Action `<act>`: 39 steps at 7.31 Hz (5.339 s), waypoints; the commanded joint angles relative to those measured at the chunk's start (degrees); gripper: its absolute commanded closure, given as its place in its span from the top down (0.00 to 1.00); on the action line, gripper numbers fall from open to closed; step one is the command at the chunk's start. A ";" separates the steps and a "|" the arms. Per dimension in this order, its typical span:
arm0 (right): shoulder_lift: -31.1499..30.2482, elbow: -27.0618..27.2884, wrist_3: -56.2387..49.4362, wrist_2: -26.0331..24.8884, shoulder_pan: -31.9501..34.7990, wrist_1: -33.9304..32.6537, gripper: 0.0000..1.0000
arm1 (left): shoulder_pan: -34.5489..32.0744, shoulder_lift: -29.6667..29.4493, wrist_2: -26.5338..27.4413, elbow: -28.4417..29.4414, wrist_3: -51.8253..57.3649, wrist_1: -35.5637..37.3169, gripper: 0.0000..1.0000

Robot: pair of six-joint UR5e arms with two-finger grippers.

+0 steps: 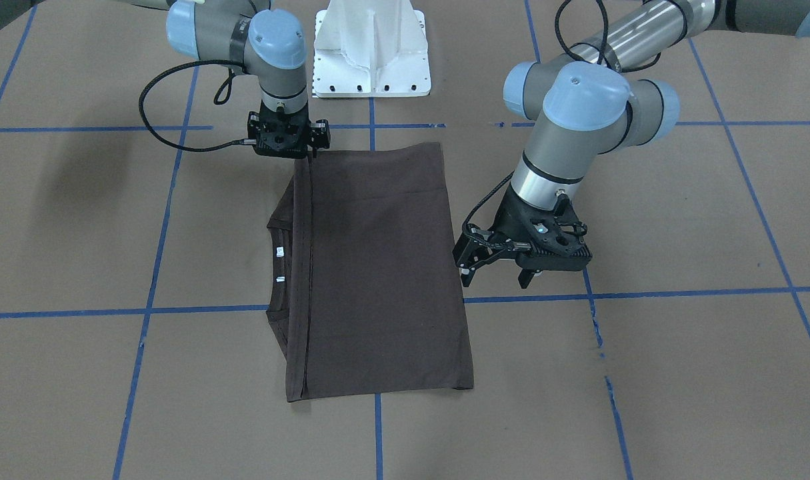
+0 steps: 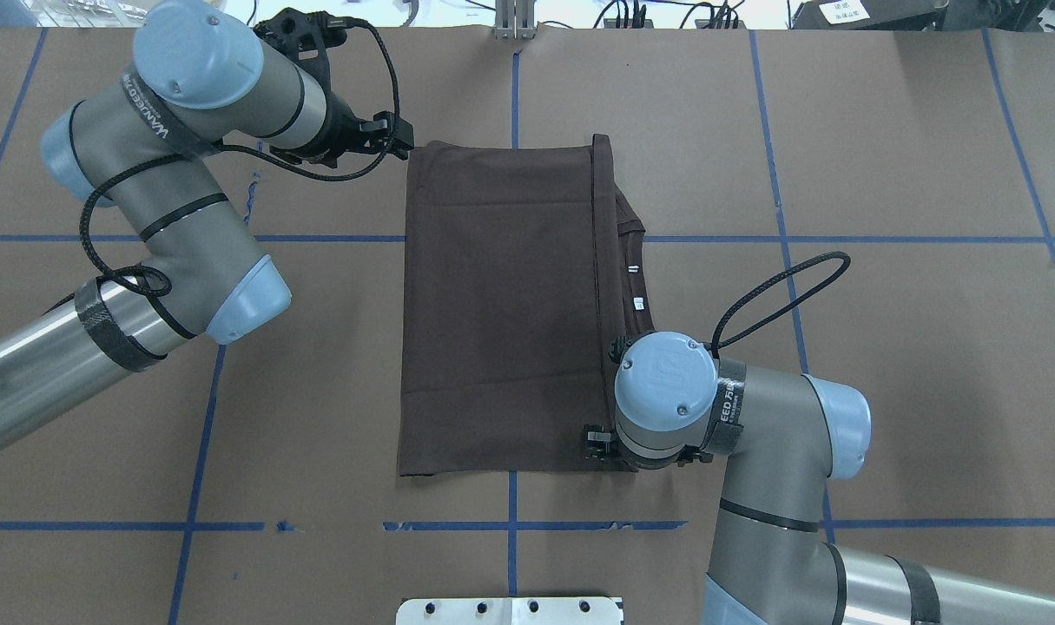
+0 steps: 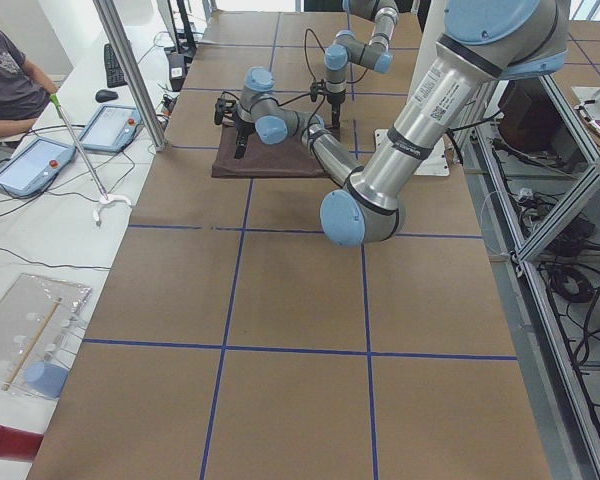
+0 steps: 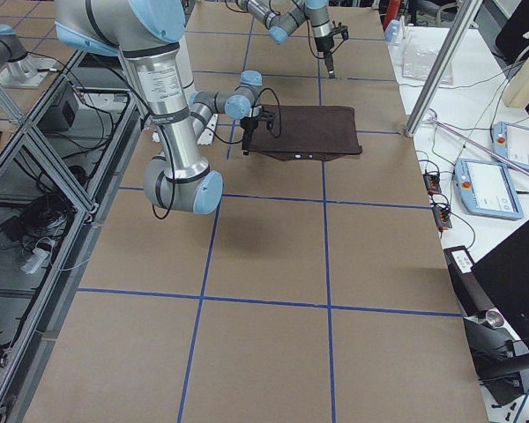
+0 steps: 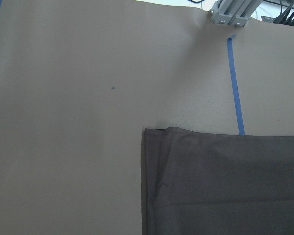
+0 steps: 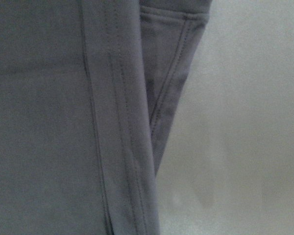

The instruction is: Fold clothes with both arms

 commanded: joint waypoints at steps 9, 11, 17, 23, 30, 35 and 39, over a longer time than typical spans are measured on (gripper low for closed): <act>-6.96 2.41 0.09 1.33 4.44 -0.35 1.00 | 0.09 -0.35 -0.03 -0.11 -0.27 -0.17 1.00; -7.16 3.65 0.00 1.59 6.45 -0.35 1.00 | 0.09 -0.36 -0.12 -0.19 -0.28 -0.08 1.00; -3.47 12.97 0.88 0.98 9.71 0.71 1.00 | 15.95 12.91 -0.26 -14.31 -41.67 -2.28 1.00; -3.47 12.88 1.05 1.24 10.15 4.92 1.00 | 28.56 13.18 9.55 -14.87 -50.02 3.87 1.00; -3.38 12.97 1.23 1.33 10.15 5.01 1.00 | 29.36 14.76 9.37 -16.18 -50.02 4.75 0.62; -3.55 12.97 1.23 1.33 10.24 4.92 1.00 | 30.06 14.67 9.37 -16.28 -50.02 4.84 0.51; -3.55 12.97 1.23 1.85 10.24 4.92 1.00 | 30.85 14.76 9.46 -16.19 -50.02 4.84 0.36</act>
